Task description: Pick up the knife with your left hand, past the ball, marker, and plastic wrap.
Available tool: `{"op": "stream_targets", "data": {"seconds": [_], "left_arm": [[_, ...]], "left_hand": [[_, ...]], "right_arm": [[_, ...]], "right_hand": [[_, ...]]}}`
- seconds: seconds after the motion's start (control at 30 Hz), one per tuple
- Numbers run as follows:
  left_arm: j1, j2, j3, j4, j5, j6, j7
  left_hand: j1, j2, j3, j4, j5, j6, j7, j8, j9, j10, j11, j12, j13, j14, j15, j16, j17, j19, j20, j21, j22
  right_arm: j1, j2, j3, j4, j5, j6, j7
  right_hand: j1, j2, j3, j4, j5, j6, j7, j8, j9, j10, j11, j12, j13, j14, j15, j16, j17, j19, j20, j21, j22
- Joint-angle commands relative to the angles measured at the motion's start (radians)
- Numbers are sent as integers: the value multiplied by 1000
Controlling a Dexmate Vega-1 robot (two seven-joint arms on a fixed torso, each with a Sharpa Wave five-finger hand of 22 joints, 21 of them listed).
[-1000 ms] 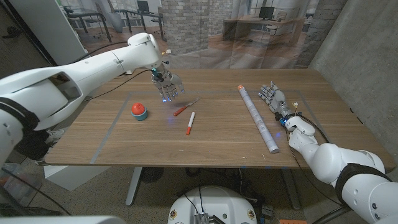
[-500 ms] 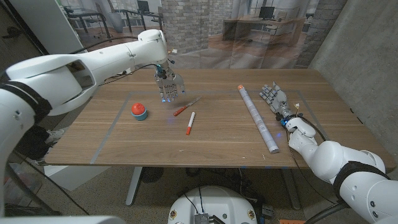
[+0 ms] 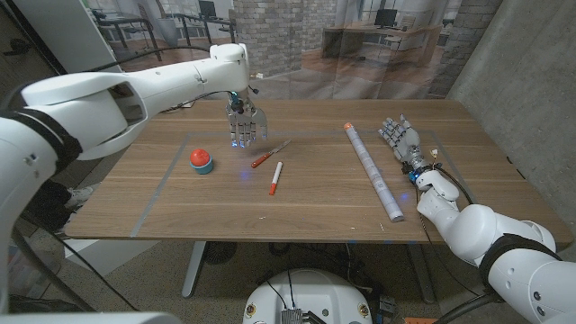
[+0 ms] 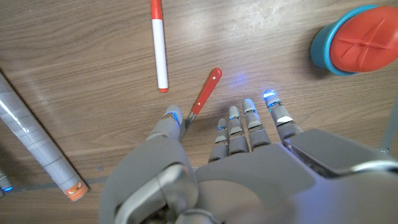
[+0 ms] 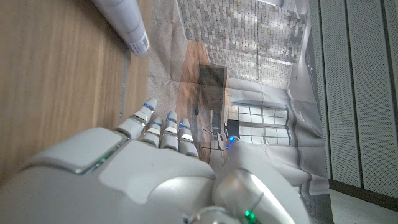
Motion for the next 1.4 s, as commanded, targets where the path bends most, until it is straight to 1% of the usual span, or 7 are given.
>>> {"op": "stream_targets", "data": {"seconds": [0.03,0.27,0.53,0.93,1.1,1.23,1.4], "left_arm": [[-13,-18,57,-12,76,4,-43],[-23,-27,99,-29,141,9,-52],[-6,-52,99,8,172,-24,-51],[35,-63,70,25,202,-41,-38],[52,-68,58,36,201,-49,-40],[62,-69,50,39,207,-48,-35],[68,-79,46,53,215,-59,-32]], "left_hand": [[16,2,0,-7,-2,0,61,-4,4,2,-3,8,3,1,-5,9,6,4,1,4,4],[28,0,-4,-8,-3,11,59,-1,4,18,-4,18,6,15,-5,19,9,17,2,10,5],[26,0,-13,0,-4,20,61,-1,4,28,-3,26,10,19,-8,27,16,19,4,11,6],[50,-5,-25,-4,-2,69,57,8,4,69,-14,52,18,55,-22,55,27,46,1,24,8],[53,-15,-35,-4,-1,82,55,8,4,82,-19,61,21,67,-25,64,31,57,-1,29,8],[52,-16,-42,1,-1,96,57,9,4,88,-20,67,23,77,-28,73,35,61,-1,32,9],[57,-14,-49,3,1,118,50,10,4,113,-26,81,27,94,-34,87,41,73,-6,38,10]], "right_arm": [[4,14,15,-20,42,41,54],[-5,16,18,-35,63,52,66],[-25,21,11,-86,97,66,80],[-39,29,-4,-130,146,102,97],[-38,25,-14,-130,153,110,94],[-36,21,-20,-126,155,116,92],[-31,19,-22,-113,159,124,93]], "right_hand": [[-1,-13,-7,1,4,10,-1,10,4,11,2,7,4,7,5,5,3,12,-2,9,5],[-3,-15,-9,0,4,14,0,10,4,14,2,7,3,9,4,5,3,13,-1,8,5],[-5,-17,-11,0,4,19,1,11,4,18,2,6,3,13,4,4,4,15,-2,7,5],[-8,-21,-15,0,5,25,1,11,4,24,-1,7,3,18,2,3,4,18,-1,6,5],[-10,-22,-16,0,5,27,1,11,4,26,-2,7,3,19,1,3,3,19,-1,6,5],[-10,-24,-17,-1,6,29,2,11,4,28,-1,6,3,20,0,2,3,20,-1,5,5],[-11,-25,-18,-1,6,31,3,11,4,28,0,6,3,21,0,2,3,20,-1,5,5]]}}
